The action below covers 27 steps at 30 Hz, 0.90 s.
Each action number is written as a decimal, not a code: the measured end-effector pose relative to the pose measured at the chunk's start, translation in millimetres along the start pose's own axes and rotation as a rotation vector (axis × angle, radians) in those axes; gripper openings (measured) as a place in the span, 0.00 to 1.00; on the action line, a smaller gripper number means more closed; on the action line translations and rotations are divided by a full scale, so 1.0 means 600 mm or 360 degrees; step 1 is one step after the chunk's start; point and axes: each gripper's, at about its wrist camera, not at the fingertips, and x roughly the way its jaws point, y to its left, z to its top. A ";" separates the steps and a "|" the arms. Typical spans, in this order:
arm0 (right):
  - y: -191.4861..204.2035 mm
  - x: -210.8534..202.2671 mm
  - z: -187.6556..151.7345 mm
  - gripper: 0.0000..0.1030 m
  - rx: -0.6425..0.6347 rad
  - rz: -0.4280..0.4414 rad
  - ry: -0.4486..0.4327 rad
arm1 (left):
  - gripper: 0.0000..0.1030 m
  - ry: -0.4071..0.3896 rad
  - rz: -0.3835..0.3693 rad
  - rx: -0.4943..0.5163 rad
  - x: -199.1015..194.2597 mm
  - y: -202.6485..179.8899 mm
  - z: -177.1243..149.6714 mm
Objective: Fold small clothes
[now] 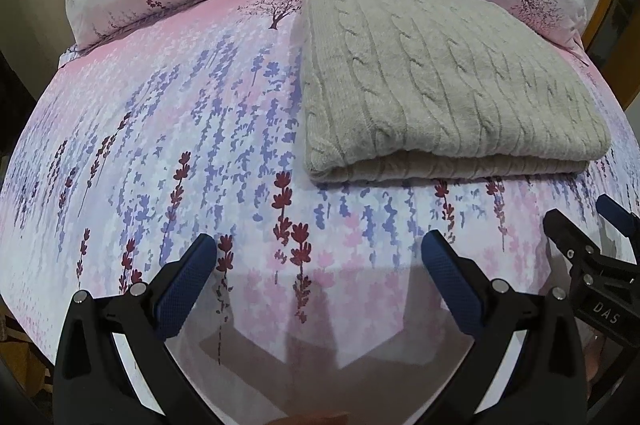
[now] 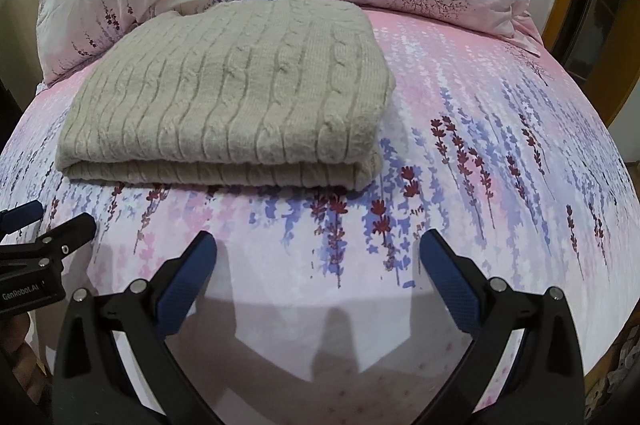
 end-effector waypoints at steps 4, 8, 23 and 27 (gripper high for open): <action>-0.001 0.000 0.000 0.98 -0.0002 0.0000 -0.0003 | 0.99 0.0000 0.0002 -0.0002 0.000 -0.001 0.000; -0.002 0.000 0.000 0.98 -0.0006 0.0003 -0.0004 | 0.99 -0.0002 0.0001 -0.0002 0.000 -0.001 -0.001; -0.002 -0.001 0.000 0.98 -0.0007 0.0004 -0.0009 | 0.99 -0.0006 0.0007 -0.0014 -0.002 0.000 -0.001; -0.002 -0.001 0.001 0.98 -0.0007 0.0004 -0.0010 | 0.99 0.0002 0.0006 -0.0016 -0.001 0.001 0.000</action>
